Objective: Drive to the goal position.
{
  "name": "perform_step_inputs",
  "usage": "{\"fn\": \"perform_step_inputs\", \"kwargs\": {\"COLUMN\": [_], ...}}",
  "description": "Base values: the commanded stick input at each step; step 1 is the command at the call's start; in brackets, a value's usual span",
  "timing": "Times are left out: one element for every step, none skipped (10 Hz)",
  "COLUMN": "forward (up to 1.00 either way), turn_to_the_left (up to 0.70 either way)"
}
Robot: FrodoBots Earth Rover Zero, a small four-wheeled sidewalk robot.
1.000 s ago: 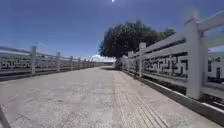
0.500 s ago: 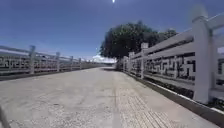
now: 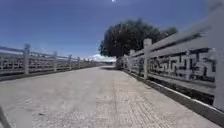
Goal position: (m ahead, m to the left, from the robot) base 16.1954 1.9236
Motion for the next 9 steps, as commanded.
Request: {"fn": "perform_step_inputs", "kwargs": {"forward": [0.70, 0.70, 0.70, 0.70, 0.70, 0.70, 0.70, 0.70, 0.70], "turn_to_the_left": [0.00, 0.00, 0.00, 0.00, 0.00, 0.00, 0.00, 0.00, 0.00]}}
